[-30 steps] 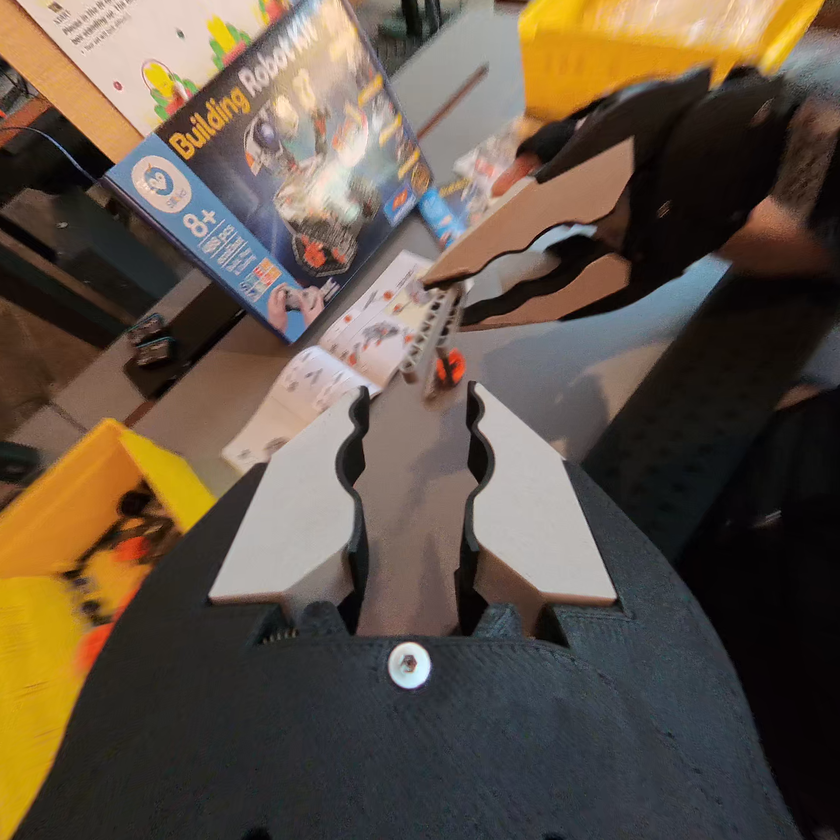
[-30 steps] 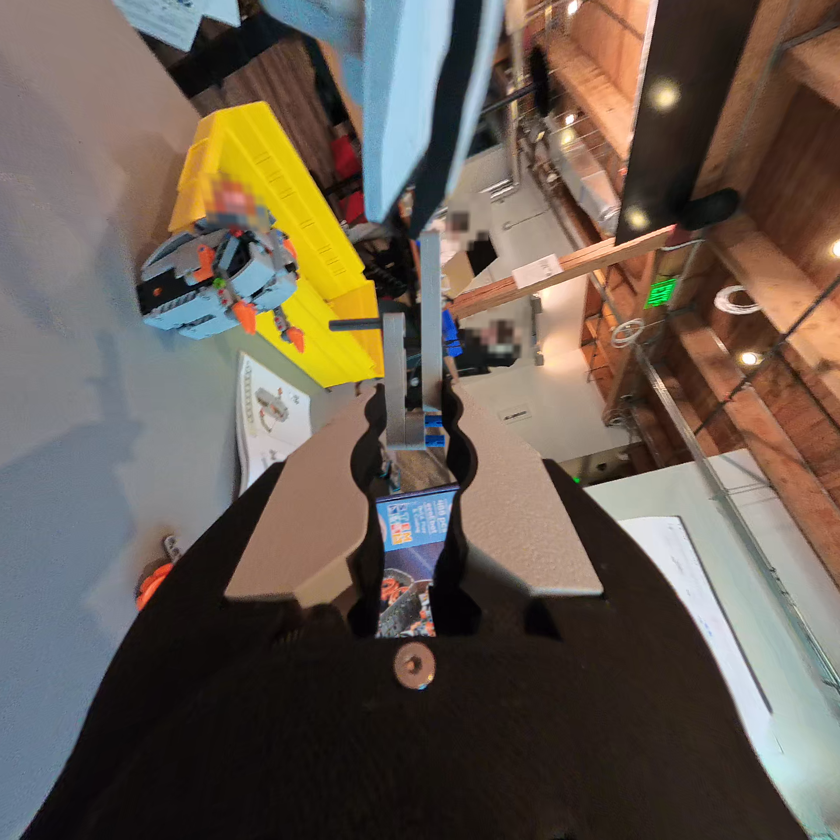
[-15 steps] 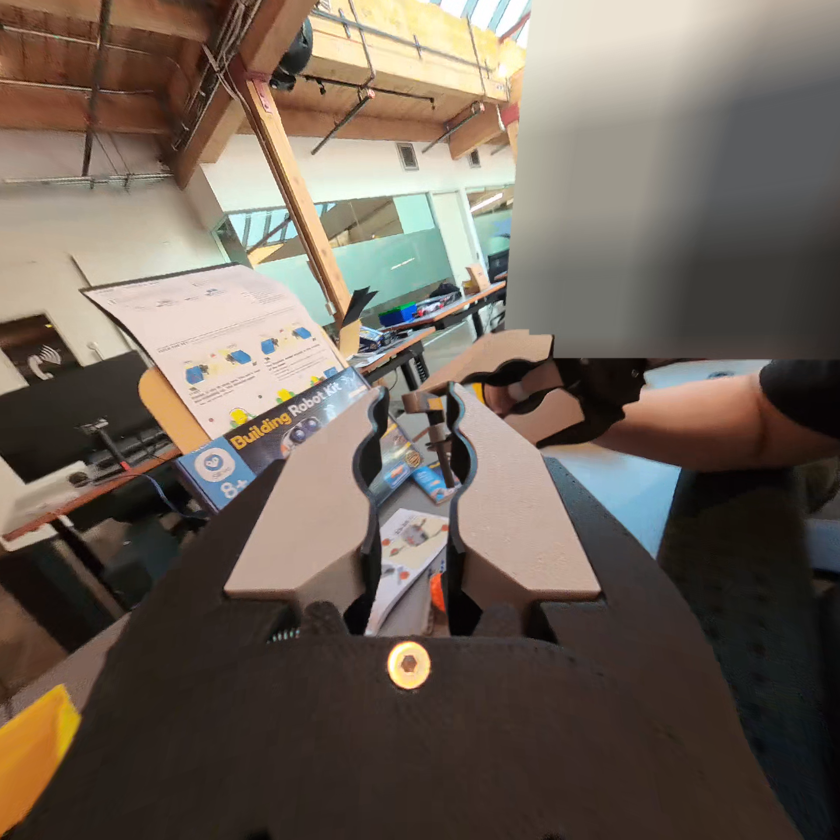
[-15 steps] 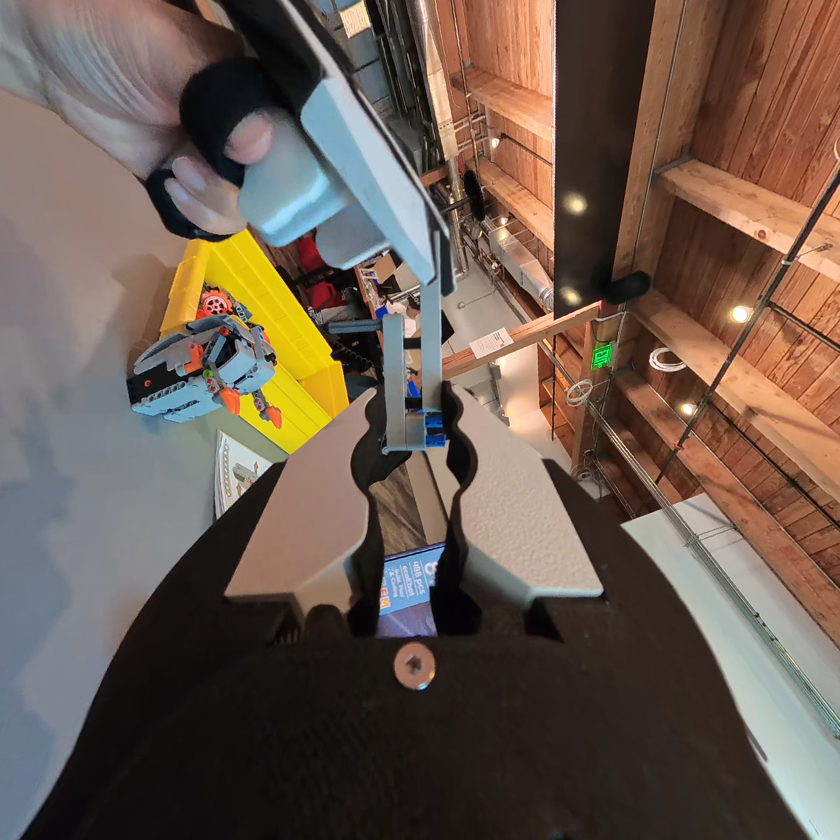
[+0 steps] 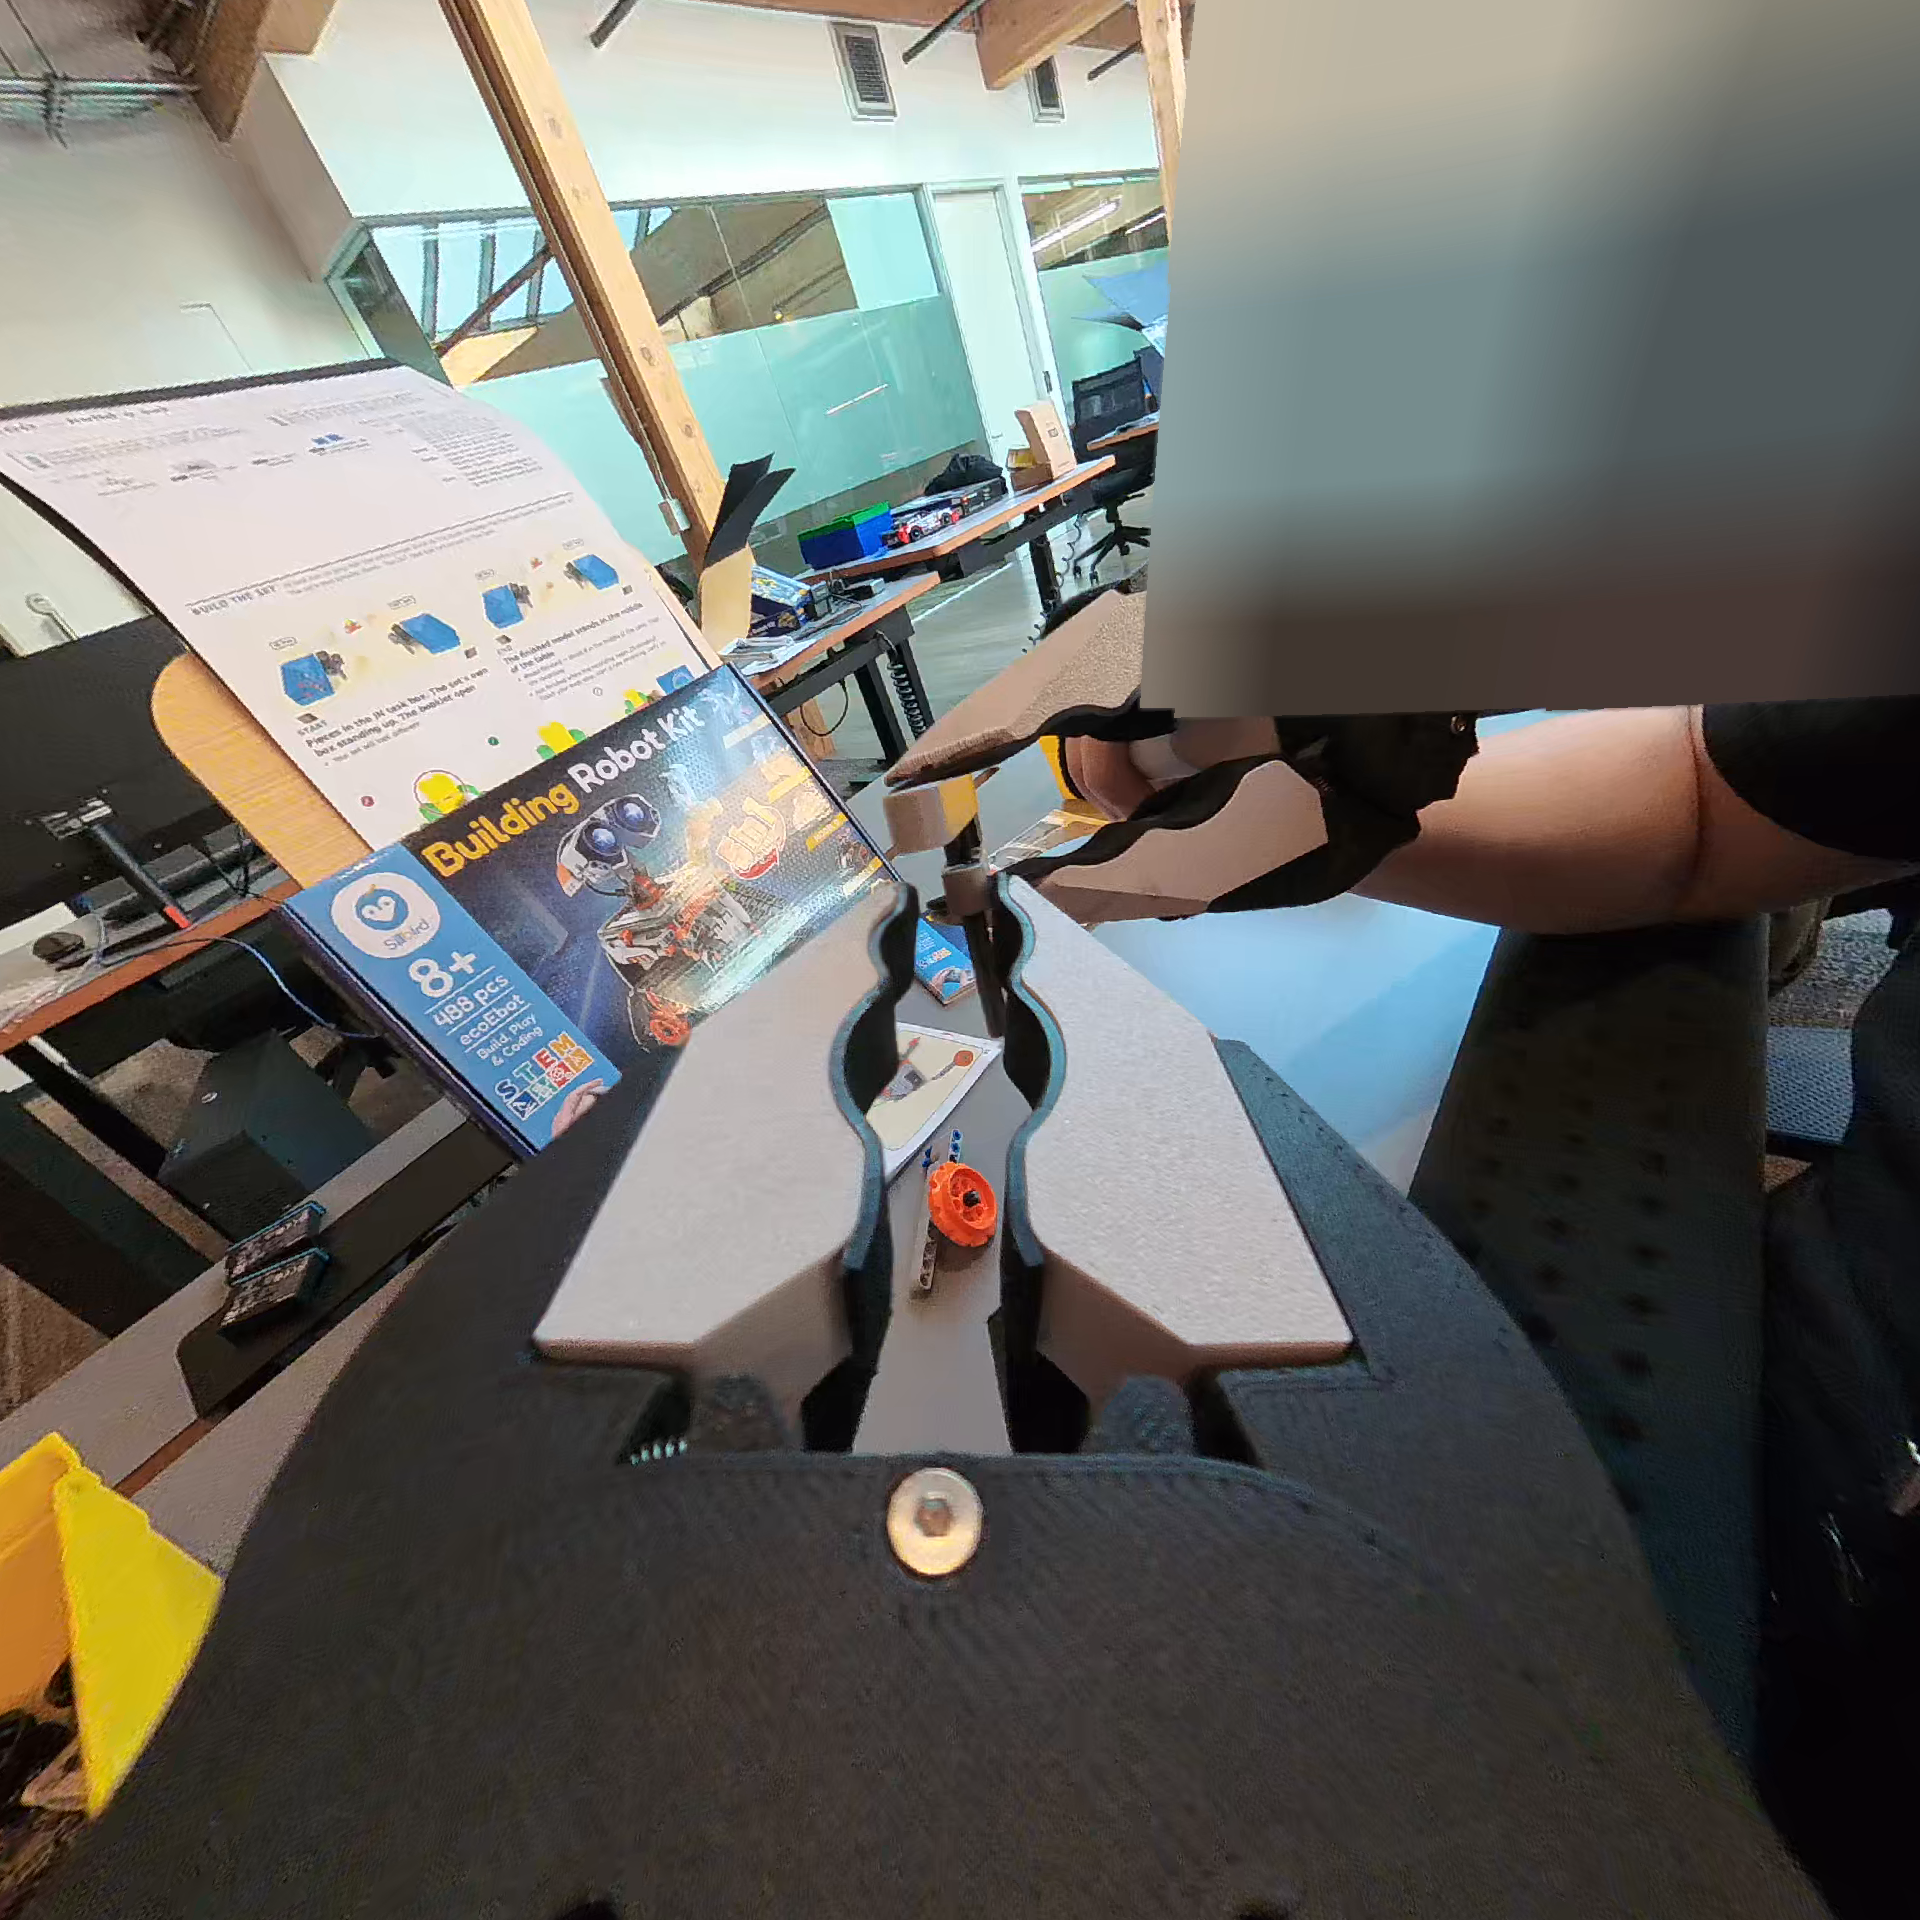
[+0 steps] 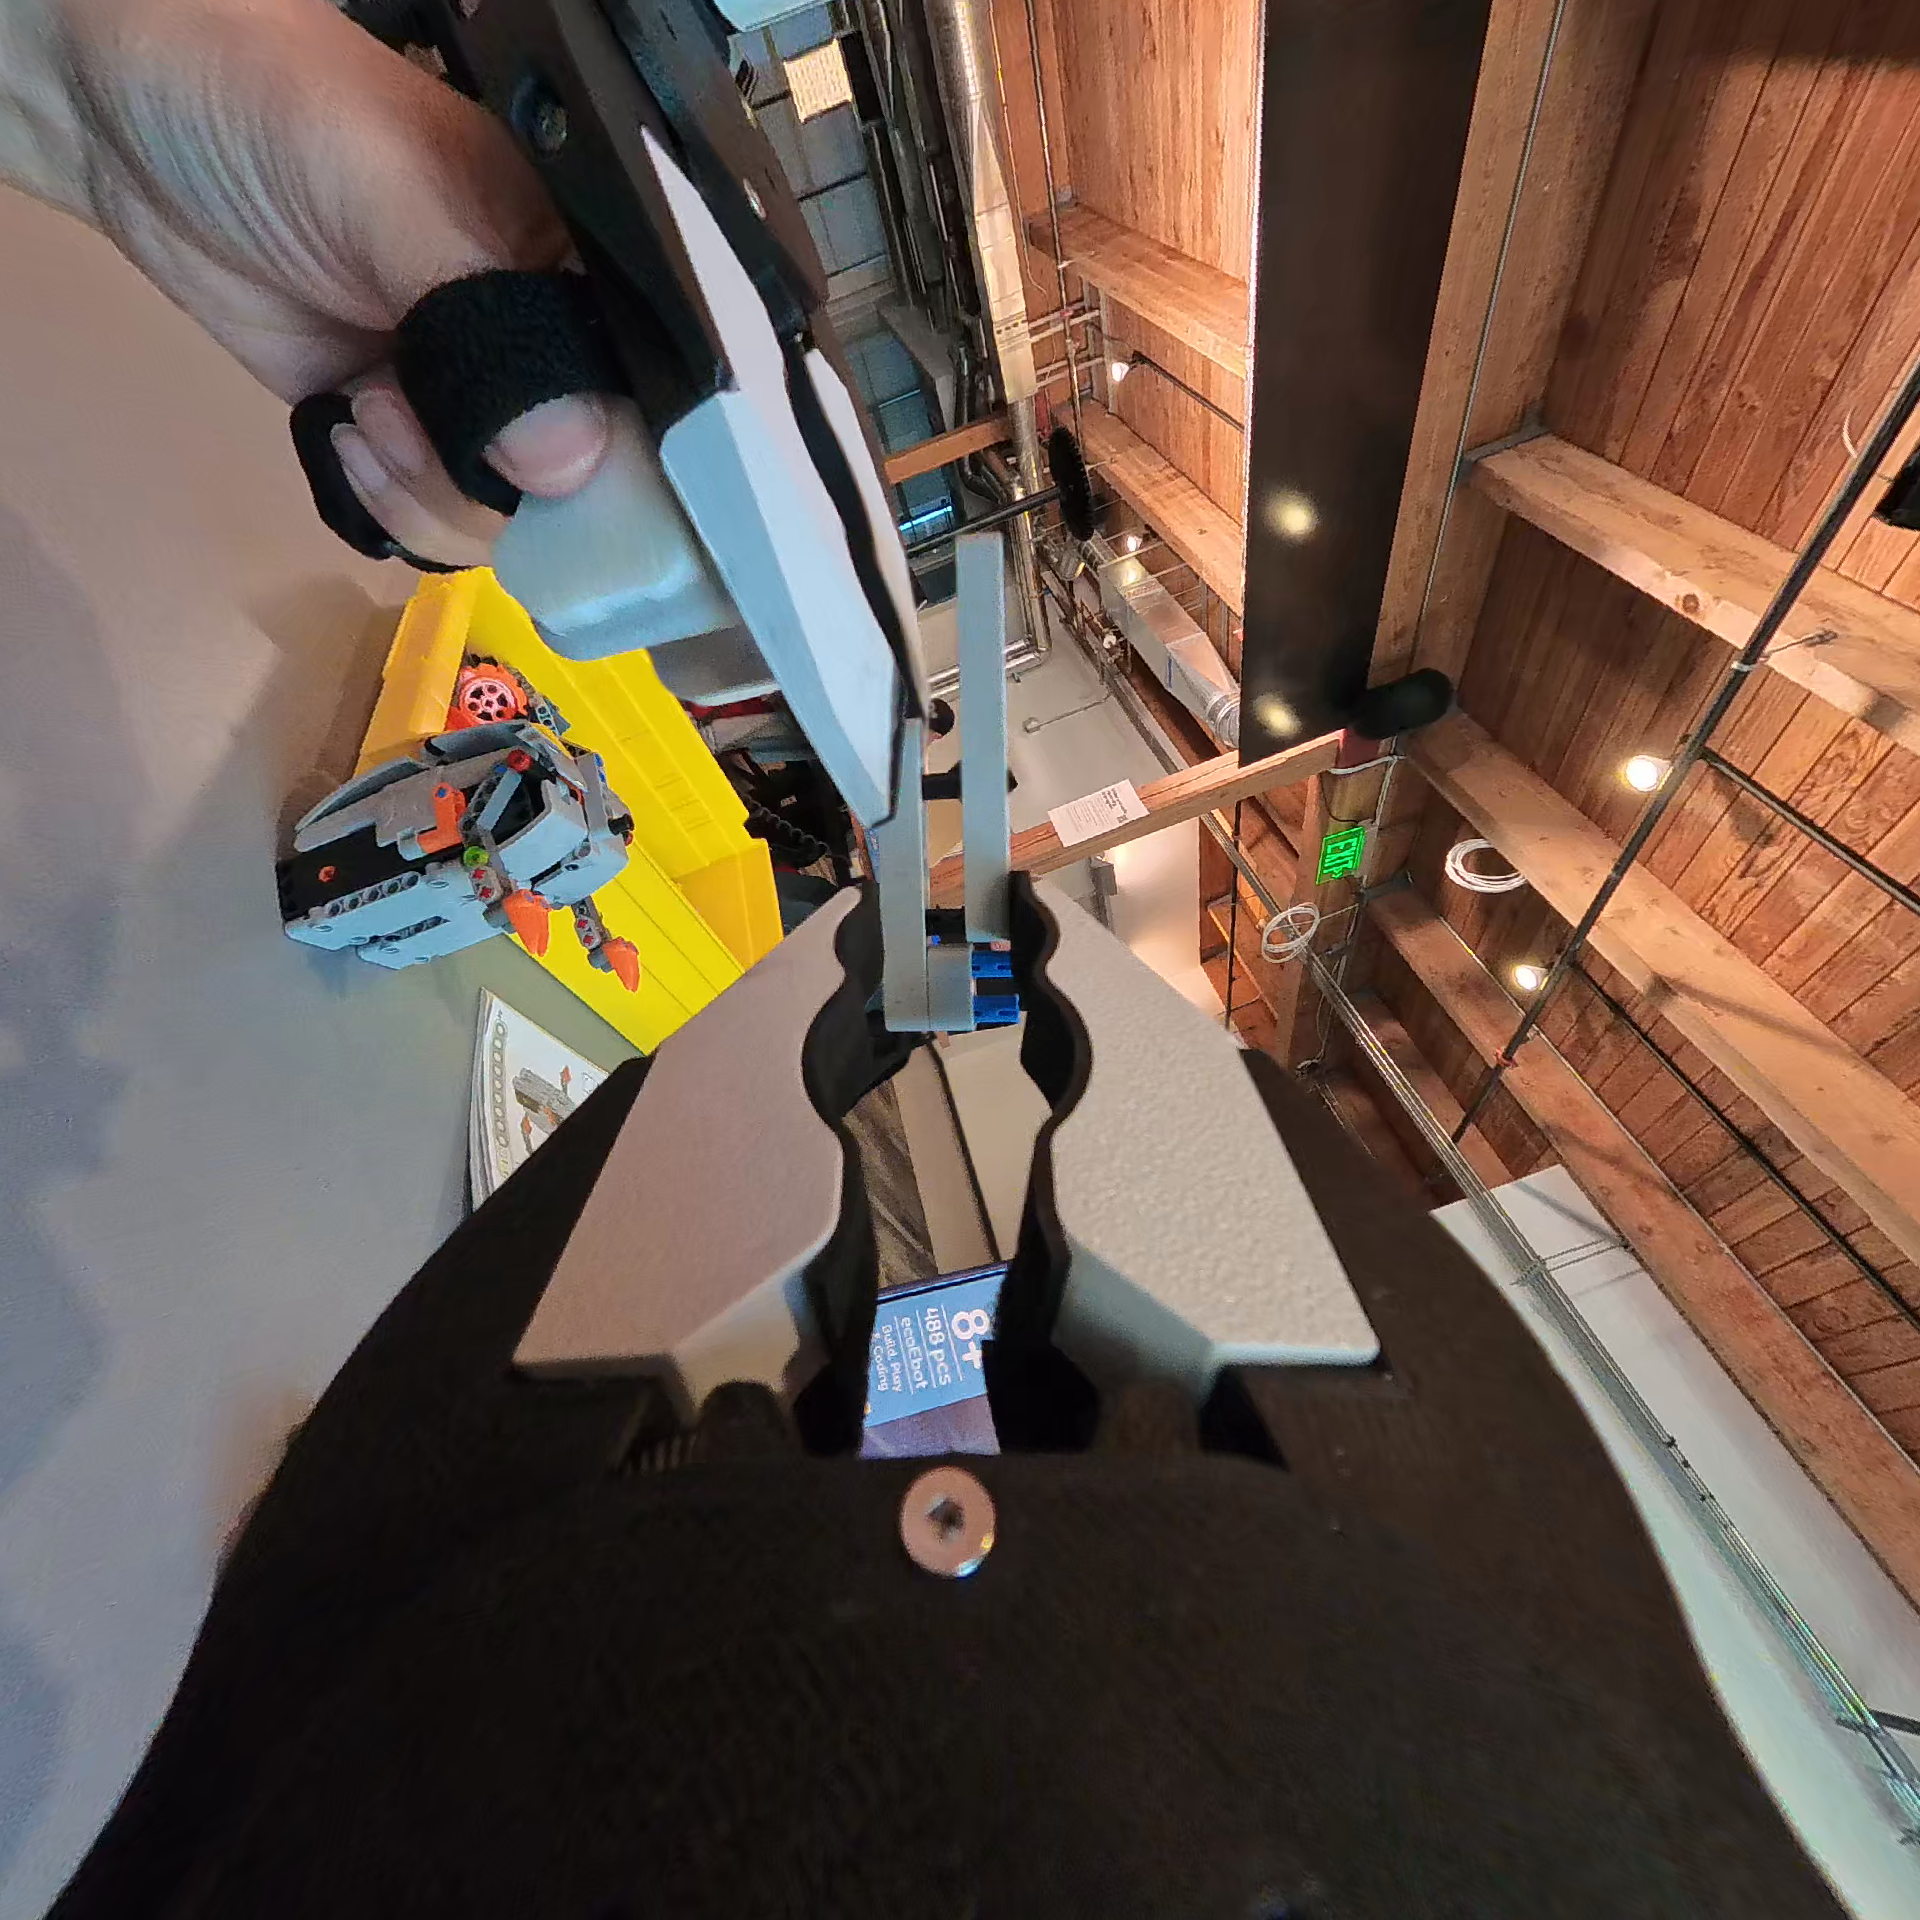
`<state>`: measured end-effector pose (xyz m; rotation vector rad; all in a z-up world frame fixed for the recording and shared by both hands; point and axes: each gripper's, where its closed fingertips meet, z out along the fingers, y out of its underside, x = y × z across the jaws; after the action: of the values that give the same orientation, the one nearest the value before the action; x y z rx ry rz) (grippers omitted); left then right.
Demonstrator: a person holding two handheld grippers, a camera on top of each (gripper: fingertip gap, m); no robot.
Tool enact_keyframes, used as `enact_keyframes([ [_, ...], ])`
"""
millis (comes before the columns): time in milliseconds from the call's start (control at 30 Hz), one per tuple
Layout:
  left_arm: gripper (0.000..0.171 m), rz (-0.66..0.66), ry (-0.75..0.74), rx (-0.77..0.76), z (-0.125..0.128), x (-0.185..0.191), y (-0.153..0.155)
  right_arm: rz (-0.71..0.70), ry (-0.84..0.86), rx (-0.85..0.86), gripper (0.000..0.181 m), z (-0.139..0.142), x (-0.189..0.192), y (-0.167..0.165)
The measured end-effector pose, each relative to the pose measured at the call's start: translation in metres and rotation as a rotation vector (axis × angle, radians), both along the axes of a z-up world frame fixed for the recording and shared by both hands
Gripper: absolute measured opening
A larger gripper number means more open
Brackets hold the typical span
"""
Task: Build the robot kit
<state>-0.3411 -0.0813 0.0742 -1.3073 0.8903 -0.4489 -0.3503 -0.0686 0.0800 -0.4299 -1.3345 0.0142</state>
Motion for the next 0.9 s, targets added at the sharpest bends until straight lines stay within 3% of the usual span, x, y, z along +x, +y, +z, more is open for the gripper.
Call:
enact_keyframes([
  [367, 0.005, -0.023, -0.225, -0.166, 0.003, 0.005, 0.005, 0.001, 0.047, 0.023, 0.023, 0.004, 0.005, 0.003],
  [567, 0.006, 0.001, -0.199, -0.104, 0.005, 0.006, 0.002, 0.013, 0.032, 0.020, 0.023, 0.002, 0.004, 0.001],
  [633, 0.015, -0.001, -0.219, -0.093, 0.011, 0.004, 0.001, 0.013, 0.026, 0.014, 0.023, 0.001, 0.003, 0.001],
  [667, 0.029, 0.031, -0.204, -0.081, 0.013, -0.001, 0.003, 0.012, 0.016, 0.010, 0.023, 0.000, 0.002, 0.002],
  [700, 0.040, 0.067, -0.154, -0.063, 0.012, -0.007, 0.002, 0.012, 0.007, -0.003, 0.023, -0.001, 0.002, 0.003],
  [800, 0.046, 0.222, 0.094, 0.059, 0.010, -0.026, -0.001, 0.004, -0.037, -0.064, 0.023, -0.005, 0.001, 0.010],
  [900, 0.052, 0.380, 0.456, 0.158, 0.005, -0.028, 0.003, -0.022, -0.100, -0.110, 0.023, -0.012, -0.002, 0.019],
])
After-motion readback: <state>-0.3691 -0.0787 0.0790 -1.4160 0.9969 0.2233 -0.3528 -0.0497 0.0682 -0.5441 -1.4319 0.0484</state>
